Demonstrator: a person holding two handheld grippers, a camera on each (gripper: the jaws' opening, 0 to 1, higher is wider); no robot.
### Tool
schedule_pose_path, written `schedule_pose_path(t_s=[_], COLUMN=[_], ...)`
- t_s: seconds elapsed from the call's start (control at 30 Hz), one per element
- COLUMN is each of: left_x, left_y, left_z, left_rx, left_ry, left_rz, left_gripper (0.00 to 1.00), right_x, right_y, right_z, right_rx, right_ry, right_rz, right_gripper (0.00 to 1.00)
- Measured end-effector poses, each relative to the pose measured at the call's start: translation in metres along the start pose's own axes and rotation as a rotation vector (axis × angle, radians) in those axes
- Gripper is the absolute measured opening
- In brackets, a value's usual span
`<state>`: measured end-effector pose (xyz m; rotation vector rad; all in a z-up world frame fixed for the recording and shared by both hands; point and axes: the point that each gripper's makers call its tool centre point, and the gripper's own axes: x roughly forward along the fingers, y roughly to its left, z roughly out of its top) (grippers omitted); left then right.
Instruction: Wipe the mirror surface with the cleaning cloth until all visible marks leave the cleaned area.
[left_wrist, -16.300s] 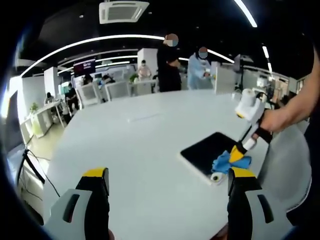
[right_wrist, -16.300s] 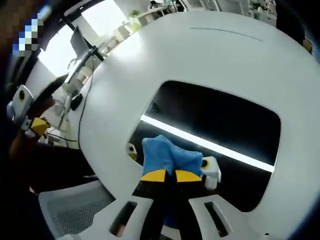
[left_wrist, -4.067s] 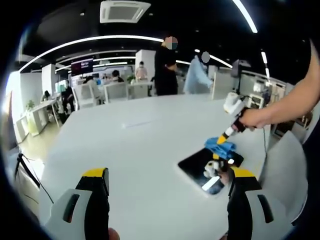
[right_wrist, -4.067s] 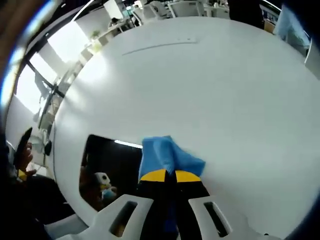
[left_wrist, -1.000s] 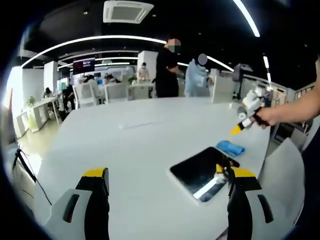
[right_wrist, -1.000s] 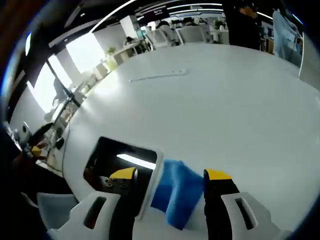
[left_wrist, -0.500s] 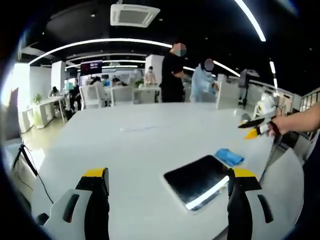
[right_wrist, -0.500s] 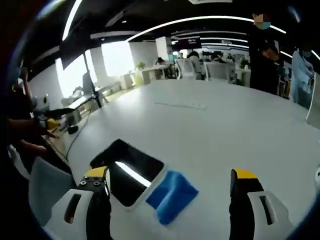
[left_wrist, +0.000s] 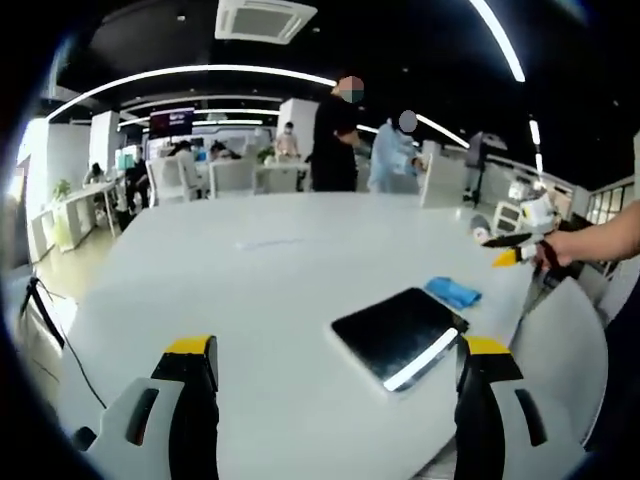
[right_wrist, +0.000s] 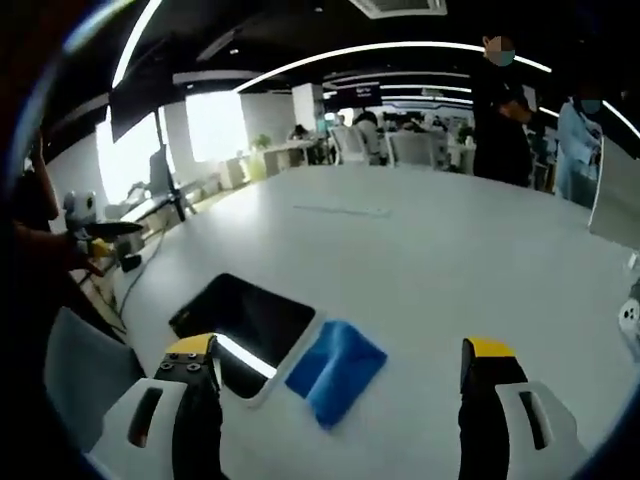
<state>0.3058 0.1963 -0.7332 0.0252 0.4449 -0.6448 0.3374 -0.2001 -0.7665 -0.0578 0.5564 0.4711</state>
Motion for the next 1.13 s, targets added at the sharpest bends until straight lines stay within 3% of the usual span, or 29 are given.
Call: schedule_pose_path(t_s=[0.1, 0.17, 0.27, 0.47, 0.63, 0.73, 0.83, 0.87, 0.93, 1.03, 1.13], left_x=[0.004, 0.005, 0.006, 0.010, 0.008, 0.004, 0.000, 0.000, 0.001, 0.003, -0.003], left_y=[0.002, 0.004, 0.001, 0.002, 0.002, 0.012, 0.021, 0.021, 0.019, 0.025, 0.028], left_z=[0.011, 0.008, 0.014, 0.012, 0.007, 0.005, 0.003, 0.004, 0.002, -0.002, 0.009], left_rx=[-0.027, -0.022, 0.016, 0.019, 0.055, 0.039, -0.057, -0.046, -0.003, -0.018, -0.051], left_ry=[-0.050, -0.023, -0.045, -0.018, 0.008, 0.002, -0.022, -0.030, -0.035, -0.024, -0.058], left_rz=[-0.002, 0.040, 0.076, 0.105, 0.086, 0.089, 0.093, 0.084, 0.072, 0.085, 0.113], left_gripper=[1.00, 1.00, 1.00, 1.00, 1.00, 1.00, 1.00, 1.00, 1.00, 1.00, 1.00], right_x=[0.011, 0.012, 0.011, 0.012, 0.004, 0.003, 0.001, 0.000, 0.000, 0.000, 0.001], right_y=[-0.004, -0.006, -0.008, -0.008, -0.004, 0.001, 0.007, 0.009, 0.013, 0.016, 0.022], right_z=[-0.002, 0.004, 0.013, -0.003, -0.011, -0.019, -0.030, -0.031, -0.023, -0.020, -0.018], right_rx=[-0.035, -0.022, -0.035, -0.004, 0.037, 0.031, 0.036, 0.052, 0.029, 0.034, 0.039], right_ry=[0.025, 0.021, -0.018, 0.008, 0.008, 0.017, 0.072, 0.093, 0.066, 0.068, 0.057], right_rz=[0.019, 0.025, 0.058, 0.072, 0.032, 0.028, 0.015, 0.016, 0.009, 0.008, 0.024], right_gripper=[1.00, 1.00, 1.00, 1.00, 1.00, 1.00, 1.00, 1.00, 1.00, 1.00, 1.00])
